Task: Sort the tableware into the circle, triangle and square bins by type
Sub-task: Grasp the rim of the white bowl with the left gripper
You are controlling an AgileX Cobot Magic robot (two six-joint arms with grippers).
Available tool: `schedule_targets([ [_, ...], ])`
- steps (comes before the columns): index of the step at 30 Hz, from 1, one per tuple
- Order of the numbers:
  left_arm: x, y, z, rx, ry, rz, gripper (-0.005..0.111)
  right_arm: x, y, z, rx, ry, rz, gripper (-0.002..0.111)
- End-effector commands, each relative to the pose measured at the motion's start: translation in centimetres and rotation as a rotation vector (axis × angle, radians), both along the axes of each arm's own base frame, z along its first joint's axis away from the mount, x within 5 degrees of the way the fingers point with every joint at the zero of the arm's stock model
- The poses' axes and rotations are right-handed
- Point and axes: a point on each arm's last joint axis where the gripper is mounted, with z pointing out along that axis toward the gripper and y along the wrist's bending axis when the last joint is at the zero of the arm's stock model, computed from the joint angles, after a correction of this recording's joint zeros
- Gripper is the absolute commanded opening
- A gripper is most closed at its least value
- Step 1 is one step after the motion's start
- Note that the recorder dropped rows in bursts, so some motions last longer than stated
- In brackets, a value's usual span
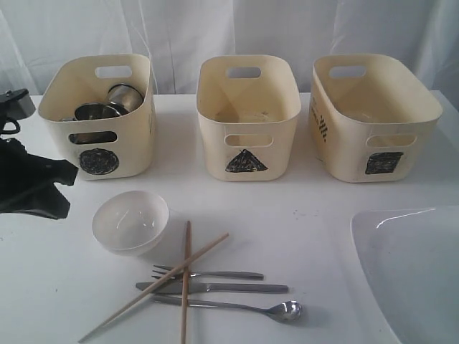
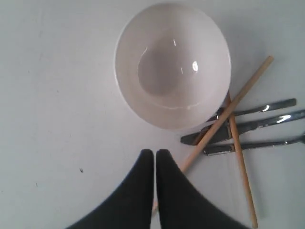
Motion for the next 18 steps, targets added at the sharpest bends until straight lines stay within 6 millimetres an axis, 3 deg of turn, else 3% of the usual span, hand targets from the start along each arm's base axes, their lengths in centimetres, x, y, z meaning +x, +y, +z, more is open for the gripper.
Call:
schedule_targets([
  [1,0.6,-0.1,0.1,-0.016,-0.067,0.033,0.051,0.0,0.0,0.2,-0.002,-0.016,0.000,0.000],
  [3,1.5,0.0,0.2,-0.021,-0.141,0.076,0.089,0.0,0.0,0.2,-0.002,-0.016,0.000,0.000],
  [4,2.1,-0.1,0.1,-0.049,-0.160,0.114,0.096,0.0,0.0,0.2,-0.002,-0.016,0.000,0.000],
  [7,3.2,-0.4,-1.3,-0.072,-0.132,0.160,0.094,0.0,0.0,0.2,-0.004,-0.016,0.000,0.000],
  [10,4.7,-0.6,-4.3,-0.053,-0.052,0.186,0.093,0.0,0.0,0.2,-0.034,-0.015,0.009,0.000],
  [18,5.9,-0.8,-8.6,-0.005,0.060,0.181,0.092,0.0,0.0,0.2,-0.034,-0.015,0.009,0.000],
])
